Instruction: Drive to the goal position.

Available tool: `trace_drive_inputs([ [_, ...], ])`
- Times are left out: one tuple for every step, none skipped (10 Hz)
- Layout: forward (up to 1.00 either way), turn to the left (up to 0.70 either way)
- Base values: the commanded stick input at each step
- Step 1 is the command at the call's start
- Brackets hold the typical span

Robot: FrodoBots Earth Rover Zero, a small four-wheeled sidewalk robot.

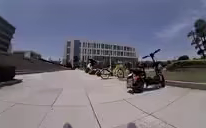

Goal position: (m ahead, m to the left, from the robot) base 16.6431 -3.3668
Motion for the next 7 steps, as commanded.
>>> trace_drive_inputs([
  [0.45, 0.0],
  [0.45, 0.0],
  [0.45, 0.0],
  [0.45, 0.0],
  [0.45, 0.0],
  [0.45, 0.02],
  [0.45, 0.24],
])
